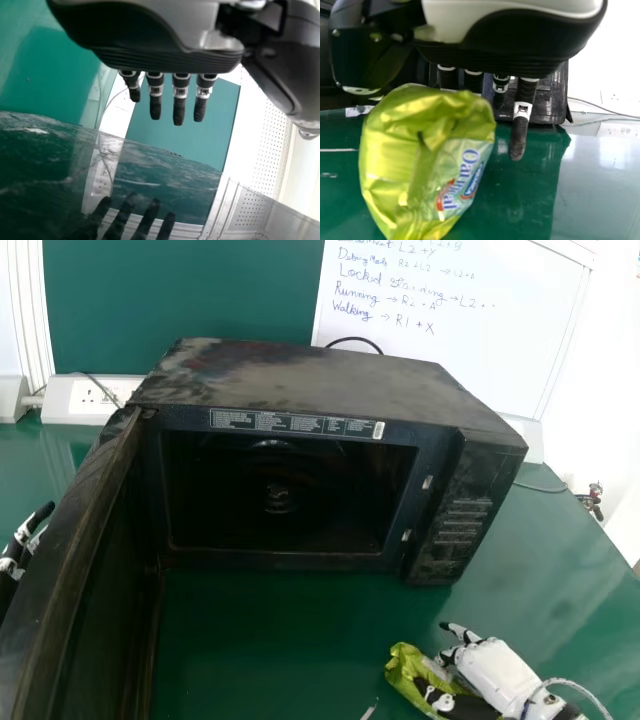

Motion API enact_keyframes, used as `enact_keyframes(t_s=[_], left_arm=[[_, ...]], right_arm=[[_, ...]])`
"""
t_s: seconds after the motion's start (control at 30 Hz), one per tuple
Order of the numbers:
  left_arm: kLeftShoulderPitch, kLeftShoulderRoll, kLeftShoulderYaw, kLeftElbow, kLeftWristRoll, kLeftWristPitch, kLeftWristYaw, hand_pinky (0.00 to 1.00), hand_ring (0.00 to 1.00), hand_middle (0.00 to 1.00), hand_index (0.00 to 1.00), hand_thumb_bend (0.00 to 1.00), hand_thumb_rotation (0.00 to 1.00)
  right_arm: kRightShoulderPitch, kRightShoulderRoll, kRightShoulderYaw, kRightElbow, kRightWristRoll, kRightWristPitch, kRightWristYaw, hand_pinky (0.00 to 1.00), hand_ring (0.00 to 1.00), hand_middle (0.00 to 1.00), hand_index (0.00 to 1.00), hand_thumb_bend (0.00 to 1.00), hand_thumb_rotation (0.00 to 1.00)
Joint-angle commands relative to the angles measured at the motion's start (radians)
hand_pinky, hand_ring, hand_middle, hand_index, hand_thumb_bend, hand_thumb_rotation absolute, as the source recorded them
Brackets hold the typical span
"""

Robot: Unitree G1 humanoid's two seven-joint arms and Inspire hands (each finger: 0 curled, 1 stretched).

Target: Put biscuit inside oven

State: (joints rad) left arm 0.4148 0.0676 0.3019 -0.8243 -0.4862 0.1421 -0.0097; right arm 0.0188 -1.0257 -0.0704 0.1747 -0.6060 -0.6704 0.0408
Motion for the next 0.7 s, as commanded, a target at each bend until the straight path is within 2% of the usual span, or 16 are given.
enact_keyframes(t_s=[0.0,0.23,0.67], left_arm=[[0.006,0.005,0.005,-0.014,-0.005,-0.001,-0.001,1.0,0.94,0.93,0.93,0.87,0.95],[0.004,0.012,0.011,-0.008,-0.007,-0.001,-0.005,1.0,0.94,0.92,0.93,0.87,0.95],[0.002,0.018,0.011,-0.011,-0.01,0.001,-0.003,1.0,0.94,0.93,0.94,0.88,0.95]], right_arm=[[0.008,0.004,0.012,0.021,0.018,-0.023,0.016,0.37,0.42,0.51,0.49,0.52,0.0],[0.027,-0.001,-0.008,0.055,0.048,-0.06,0.005,0.42,0.42,0.52,0.48,0.52,0.0],[0.042,-0.006,-0.023,0.046,0.052,-0.062,0.019,0.42,0.43,0.53,0.48,0.52,0.0]])
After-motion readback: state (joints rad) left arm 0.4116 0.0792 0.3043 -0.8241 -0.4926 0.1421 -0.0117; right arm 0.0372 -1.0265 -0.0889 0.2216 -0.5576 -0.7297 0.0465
